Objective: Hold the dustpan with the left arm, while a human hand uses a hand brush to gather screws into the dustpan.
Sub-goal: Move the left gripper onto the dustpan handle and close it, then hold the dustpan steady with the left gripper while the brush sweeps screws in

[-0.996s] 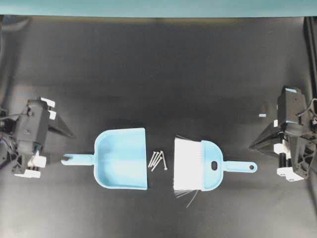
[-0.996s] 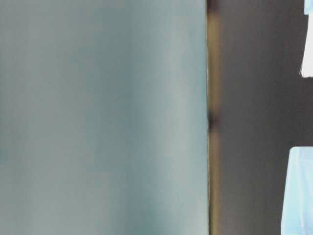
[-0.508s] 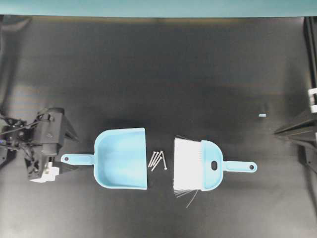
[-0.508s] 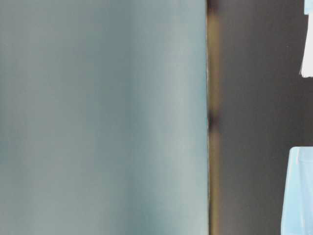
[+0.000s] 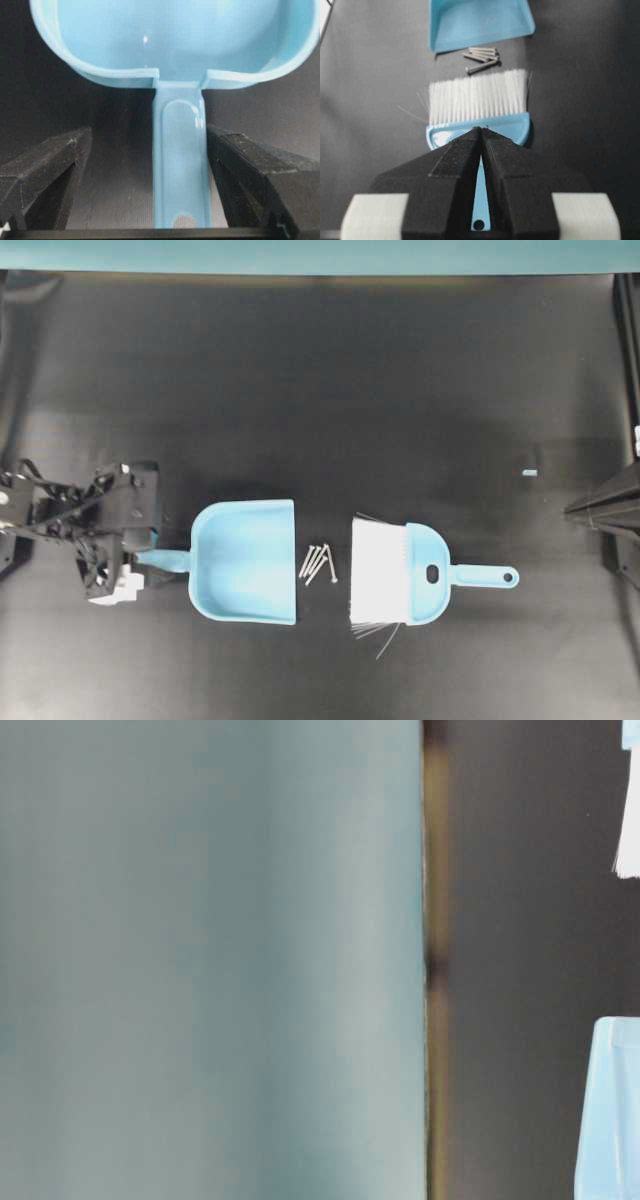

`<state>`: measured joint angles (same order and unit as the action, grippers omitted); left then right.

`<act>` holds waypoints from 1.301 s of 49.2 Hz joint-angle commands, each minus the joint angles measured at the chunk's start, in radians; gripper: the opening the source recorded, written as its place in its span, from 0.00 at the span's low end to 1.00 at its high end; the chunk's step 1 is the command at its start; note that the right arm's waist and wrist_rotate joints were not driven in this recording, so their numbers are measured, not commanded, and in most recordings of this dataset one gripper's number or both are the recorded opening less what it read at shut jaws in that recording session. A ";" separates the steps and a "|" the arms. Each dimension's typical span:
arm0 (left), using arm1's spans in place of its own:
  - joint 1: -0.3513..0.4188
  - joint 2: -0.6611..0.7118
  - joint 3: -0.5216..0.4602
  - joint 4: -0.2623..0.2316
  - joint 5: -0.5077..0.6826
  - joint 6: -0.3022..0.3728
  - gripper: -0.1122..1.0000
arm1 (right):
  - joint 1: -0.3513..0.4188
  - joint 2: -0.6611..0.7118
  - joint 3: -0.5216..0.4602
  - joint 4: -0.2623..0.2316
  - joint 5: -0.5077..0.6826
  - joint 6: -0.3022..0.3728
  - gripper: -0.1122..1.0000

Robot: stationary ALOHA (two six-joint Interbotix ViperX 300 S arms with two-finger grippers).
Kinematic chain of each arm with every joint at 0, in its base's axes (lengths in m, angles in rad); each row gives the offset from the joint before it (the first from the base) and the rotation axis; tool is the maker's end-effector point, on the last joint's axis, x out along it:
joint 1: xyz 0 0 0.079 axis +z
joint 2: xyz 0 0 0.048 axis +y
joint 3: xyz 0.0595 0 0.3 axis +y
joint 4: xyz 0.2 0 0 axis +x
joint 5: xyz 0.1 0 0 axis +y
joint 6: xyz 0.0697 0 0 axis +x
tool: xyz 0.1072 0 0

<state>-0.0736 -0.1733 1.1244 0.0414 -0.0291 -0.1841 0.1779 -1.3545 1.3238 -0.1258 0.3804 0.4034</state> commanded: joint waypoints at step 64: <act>-0.038 -0.086 -0.052 0.003 0.097 -0.078 0.37 | 0.000 -0.104 -0.005 -0.003 0.163 0.002 0.16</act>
<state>-0.1227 -0.2454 1.1014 0.0414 0.0046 -0.2592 0.1779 -1.4619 1.3300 -0.1258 0.5461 0.4050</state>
